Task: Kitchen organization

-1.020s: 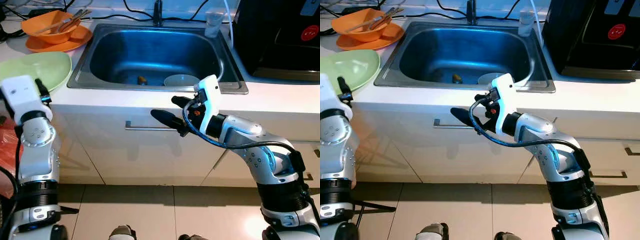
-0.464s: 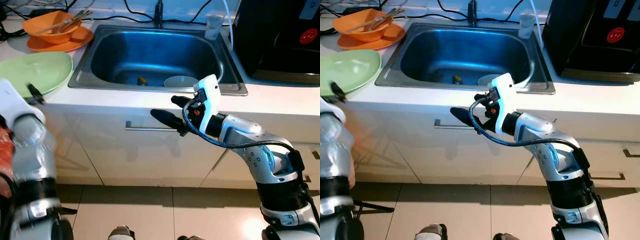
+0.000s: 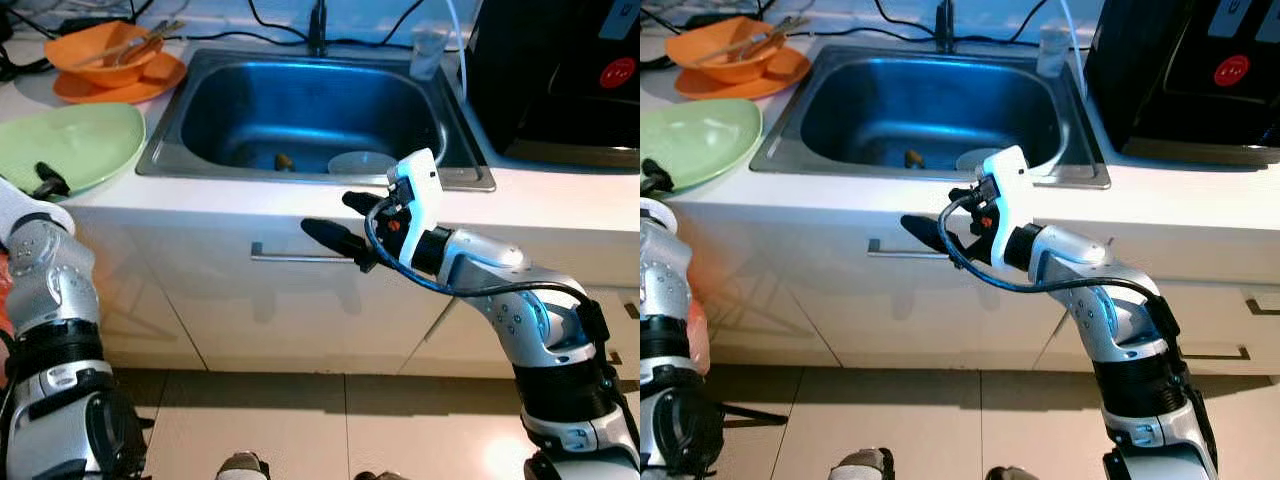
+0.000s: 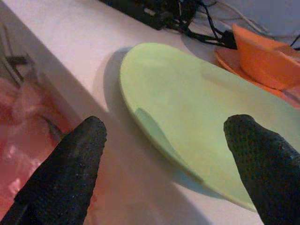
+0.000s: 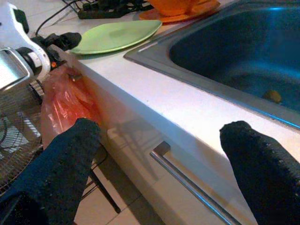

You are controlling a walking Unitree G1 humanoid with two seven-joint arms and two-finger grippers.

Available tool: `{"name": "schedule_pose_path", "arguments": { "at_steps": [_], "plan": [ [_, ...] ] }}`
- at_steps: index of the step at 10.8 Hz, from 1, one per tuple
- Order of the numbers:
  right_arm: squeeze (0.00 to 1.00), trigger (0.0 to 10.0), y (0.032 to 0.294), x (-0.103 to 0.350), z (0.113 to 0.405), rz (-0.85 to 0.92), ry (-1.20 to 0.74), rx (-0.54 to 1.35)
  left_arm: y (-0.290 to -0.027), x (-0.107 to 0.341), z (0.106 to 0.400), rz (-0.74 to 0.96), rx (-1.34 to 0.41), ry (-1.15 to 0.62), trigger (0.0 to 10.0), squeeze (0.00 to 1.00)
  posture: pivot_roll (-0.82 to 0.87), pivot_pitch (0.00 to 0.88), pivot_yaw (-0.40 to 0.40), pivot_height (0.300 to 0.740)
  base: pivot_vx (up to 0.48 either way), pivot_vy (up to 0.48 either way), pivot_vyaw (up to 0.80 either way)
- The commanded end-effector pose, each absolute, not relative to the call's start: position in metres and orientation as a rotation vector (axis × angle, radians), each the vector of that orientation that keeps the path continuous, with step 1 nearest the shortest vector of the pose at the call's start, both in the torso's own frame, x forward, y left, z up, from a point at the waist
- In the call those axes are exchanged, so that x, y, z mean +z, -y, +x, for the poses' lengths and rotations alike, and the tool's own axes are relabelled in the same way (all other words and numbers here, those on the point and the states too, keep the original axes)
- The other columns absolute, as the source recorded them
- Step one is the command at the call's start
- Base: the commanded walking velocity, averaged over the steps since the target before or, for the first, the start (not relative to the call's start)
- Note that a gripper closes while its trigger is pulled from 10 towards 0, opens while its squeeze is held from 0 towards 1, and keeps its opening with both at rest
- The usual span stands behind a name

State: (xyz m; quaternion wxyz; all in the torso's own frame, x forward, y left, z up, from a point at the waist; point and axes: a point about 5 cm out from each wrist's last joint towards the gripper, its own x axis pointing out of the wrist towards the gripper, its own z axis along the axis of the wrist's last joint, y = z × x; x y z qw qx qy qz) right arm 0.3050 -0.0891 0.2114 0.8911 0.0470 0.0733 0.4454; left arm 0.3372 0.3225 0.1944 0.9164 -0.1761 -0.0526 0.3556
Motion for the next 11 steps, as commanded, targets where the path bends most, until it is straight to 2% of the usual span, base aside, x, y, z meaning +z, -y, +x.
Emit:
{"name": "schedule_pose_path", "arguments": {
  "at_steps": [1, 3, 7, 9, 11],
  "plan": [
    [0.09, 10.0, 0.089, 0.213, 0.303, 0.089, -0.142, 0.933, -0.324, 0.195, 0.341, -0.389, 0.708, 0.114, 10.0, 1.0, 0.11, 0.105, -0.015, 0.74, 0.0, 0.0, 0.0],
    [0.09, 10.0, 0.09, 0.213, 0.303, 0.089, -0.142, 0.926, -0.317, 0.198, 0.349, -0.416, 0.649, 0.131, 10.0, 1.0, 0.11, 0.102, -0.01, 0.74, 0.0, 0.0, 0.0],
    [0.09, 10.0, 0.093, 0.213, 0.302, 0.087, -0.146, 0.917, -0.316, 0.202, 0.354, -0.467, 0.644, 0.138, 10.0, 1.0, 0.1, 0.104, -0.007, 0.74, 0.0, 0.0, 0.0],
    [0.09, 10.0, 0.093, 0.213, 0.302, 0.087, -0.145, 0.916, -0.32, 0.198, 0.353, -0.489, 0.677, 0.113, 10.0, 1.0, 0.1, 0.105, -0.007, 0.74, 0.0, 0.0, 0.0],
    [0.09, 10.0, 0.094, 0.212, 0.302, 0.086, -0.149, 0.913, -0.333, 0.204, 0.346, -0.445, 0.744, 0.16, 10.0, 1.0, 0.1, 0.106, -0.008, 0.74, 0.0, 0.0, 0.0]
  ]
}}
